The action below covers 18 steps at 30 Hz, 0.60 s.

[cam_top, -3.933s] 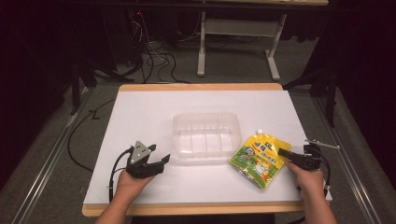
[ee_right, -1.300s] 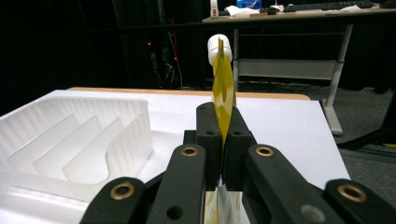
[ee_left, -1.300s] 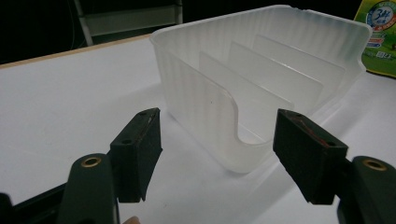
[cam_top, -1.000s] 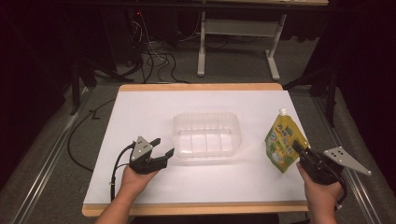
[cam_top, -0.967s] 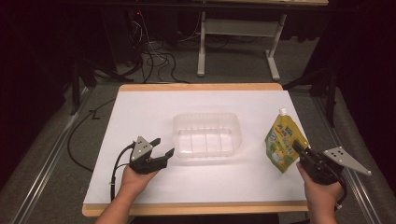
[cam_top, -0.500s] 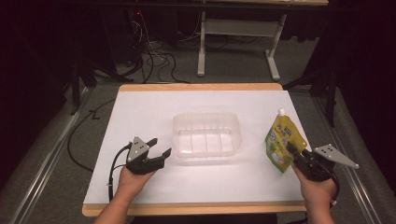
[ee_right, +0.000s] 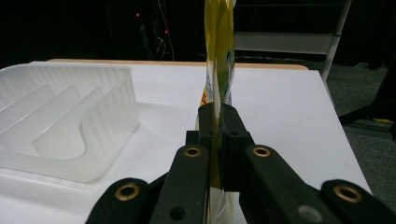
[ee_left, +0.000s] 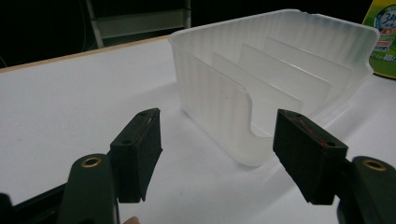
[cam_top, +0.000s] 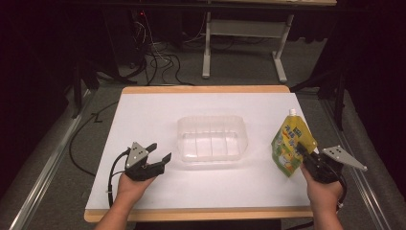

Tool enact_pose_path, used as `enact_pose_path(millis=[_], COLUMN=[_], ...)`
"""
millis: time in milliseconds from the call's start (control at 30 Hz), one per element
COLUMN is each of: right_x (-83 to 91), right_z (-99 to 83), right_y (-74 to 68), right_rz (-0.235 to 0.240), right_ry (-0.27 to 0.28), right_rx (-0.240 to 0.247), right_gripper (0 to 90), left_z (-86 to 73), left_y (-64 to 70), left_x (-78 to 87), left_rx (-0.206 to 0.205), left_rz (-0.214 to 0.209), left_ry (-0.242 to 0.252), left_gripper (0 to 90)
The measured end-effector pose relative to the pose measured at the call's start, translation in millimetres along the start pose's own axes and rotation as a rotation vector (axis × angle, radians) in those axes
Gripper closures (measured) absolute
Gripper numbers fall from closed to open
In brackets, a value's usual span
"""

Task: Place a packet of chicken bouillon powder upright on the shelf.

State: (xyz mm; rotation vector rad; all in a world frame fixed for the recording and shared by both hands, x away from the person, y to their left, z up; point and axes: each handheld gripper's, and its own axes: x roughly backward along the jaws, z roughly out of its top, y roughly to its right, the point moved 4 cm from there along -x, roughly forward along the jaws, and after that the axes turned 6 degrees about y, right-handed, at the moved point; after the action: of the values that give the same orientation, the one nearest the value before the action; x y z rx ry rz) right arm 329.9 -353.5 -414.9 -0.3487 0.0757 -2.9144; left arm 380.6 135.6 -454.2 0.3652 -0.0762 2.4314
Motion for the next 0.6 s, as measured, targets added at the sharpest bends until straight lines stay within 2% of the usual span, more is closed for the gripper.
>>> enact_pose_path(millis=[333, 367, 400, 467, 500, 533, 567, 600], right_x=[0.5, 1.9, 1.9, 3.6, 4.4, 6.0, 6.0, 7.4], right_z=[5.3, 7.7, 7.7, 10.2, 11.5, 13.6, 13.6, 15.7], right_y=[-0.3, -1.8, -1.8, -3.6, -4.2, -5.4, -5.4, -6.3], right_rz=[0.009, 0.009, 0.009, 0.012, 0.013, 0.016, 0.016, 0.020], right_ry=[0.021, 0.029, 0.029, 0.037, 0.043, 0.051, 0.051, 0.057], right_rx=[-0.013, -0.007, -0.007, -0.004, -0.005, -0.010, -0.010, -0.013], right_gripper=[90.0, 90.0, 90.0, 90.0, 90.0, 90.0, 90.0, 90.0], left_z=[0.0, -0.1, -0.3, -0.1, 0.2, 1.0, 2.2, 3.8], left_y=[-3.4, -3.5, -3.6, -4.2, -4.5, -4.9, -6.0, -8.3], left_x=[2.9, 2.8, 2.5, 1.7, 1.5, 1.4, 0.8, -1.8], left_rx=[0.010, 0.010, 0.009, 0.019, 0.027, 0.030, 0.035, 0.054], left_rz=[0.018, 0.019, 0.022, 0.027, 0.030, 0.038, 0.057, 0.073], left_ry=[0.009, 0.007, 0.001, -0.005, -0.001, 0.007, 0.016, 0.026], left_gripper=[35.4, 39.2, 39.2, 48.4, 48.4, 60.1, 60.1, 75.7])
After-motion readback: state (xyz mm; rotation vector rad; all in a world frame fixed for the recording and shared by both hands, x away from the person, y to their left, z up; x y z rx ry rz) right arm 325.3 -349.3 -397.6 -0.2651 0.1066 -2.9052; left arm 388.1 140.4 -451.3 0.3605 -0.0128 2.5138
